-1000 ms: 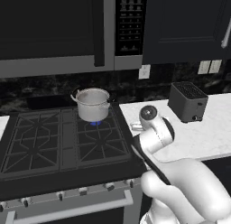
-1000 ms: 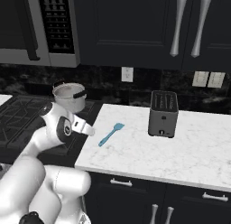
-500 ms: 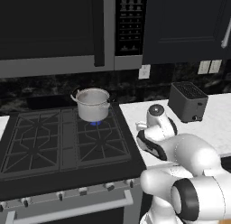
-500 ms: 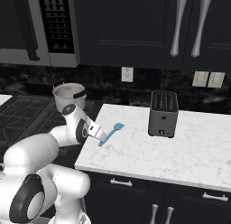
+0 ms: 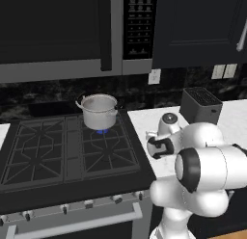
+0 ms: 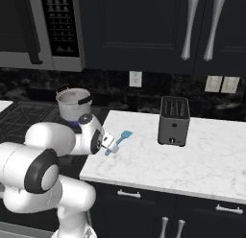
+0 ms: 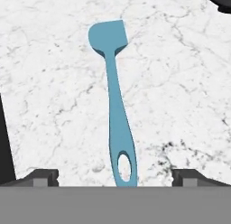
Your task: Put the bell pepper and sweet potato in the pot. Retrieve the spatula and lightly stir the vegetables in the pot.
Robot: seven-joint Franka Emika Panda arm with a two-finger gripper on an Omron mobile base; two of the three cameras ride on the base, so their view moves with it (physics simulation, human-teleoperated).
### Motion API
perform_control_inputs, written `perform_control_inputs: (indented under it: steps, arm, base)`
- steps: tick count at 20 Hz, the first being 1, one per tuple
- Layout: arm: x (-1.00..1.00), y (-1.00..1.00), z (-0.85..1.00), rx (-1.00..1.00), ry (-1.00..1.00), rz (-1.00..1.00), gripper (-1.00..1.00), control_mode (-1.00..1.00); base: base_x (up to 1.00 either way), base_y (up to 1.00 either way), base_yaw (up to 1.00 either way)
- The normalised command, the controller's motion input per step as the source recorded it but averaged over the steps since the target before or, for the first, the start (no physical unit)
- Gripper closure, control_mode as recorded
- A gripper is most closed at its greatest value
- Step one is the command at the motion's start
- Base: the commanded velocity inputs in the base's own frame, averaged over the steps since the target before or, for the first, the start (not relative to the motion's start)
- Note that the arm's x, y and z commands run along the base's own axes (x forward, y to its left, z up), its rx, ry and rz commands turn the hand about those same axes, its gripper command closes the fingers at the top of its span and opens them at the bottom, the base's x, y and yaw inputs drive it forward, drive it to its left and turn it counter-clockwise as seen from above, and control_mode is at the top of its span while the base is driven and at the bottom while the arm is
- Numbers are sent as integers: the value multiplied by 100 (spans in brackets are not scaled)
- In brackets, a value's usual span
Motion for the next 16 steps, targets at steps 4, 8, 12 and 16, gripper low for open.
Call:
perform_control_inputs:
  steps: [4,8,12,16]
  arm:
    - [0,0,-38,0,8,0,-100,-100]
    - [1,0,-45,0,14,0,100,-100]
    - [25,-13,-45,0,14,0,100,-100]
    - [41,-27,-39,0,11,0,100,-100]
  base:
    - [0,0,0]
    - [0,0,0]
    - [0,0,0]
    - [0,0,0]
